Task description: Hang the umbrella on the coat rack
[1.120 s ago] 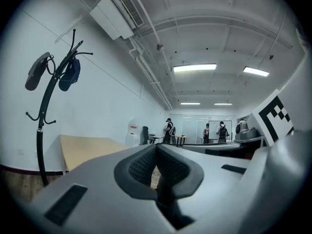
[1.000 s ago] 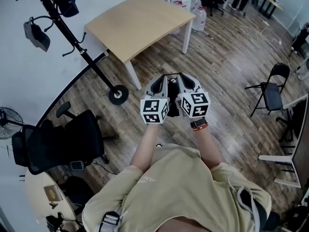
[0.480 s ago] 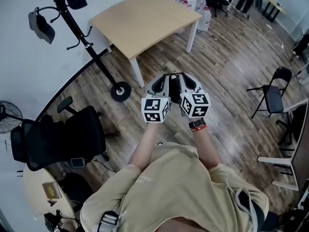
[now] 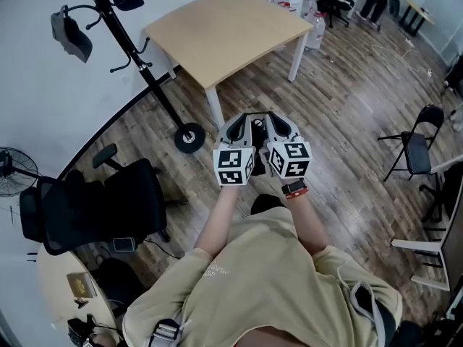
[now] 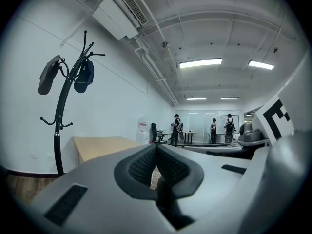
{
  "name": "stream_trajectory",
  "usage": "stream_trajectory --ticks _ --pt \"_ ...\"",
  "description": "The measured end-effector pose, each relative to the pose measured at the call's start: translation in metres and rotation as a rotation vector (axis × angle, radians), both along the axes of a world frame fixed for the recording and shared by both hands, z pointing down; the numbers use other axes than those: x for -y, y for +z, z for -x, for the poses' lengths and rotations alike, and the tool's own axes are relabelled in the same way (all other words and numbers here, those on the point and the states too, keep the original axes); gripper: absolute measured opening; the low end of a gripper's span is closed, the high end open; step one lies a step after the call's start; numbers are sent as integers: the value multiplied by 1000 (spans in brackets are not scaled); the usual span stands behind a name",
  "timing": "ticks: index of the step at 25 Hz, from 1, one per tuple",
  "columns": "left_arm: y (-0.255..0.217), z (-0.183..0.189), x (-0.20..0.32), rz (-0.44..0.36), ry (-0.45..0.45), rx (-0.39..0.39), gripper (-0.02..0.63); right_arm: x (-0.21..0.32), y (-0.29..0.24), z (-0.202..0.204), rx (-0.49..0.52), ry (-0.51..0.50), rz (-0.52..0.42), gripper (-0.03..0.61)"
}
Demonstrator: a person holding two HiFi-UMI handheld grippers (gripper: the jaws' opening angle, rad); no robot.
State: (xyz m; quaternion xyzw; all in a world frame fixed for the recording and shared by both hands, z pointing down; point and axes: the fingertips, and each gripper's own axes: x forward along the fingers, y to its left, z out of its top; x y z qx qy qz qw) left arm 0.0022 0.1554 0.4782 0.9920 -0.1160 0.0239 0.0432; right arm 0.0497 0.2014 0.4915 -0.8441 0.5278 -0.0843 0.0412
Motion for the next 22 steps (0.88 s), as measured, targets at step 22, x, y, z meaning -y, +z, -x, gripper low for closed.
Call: stream_trajectory --ticks 22 --pt "6 -18 212 -10 -252 49 22 238 -4 -24 178 -370 -62 18"
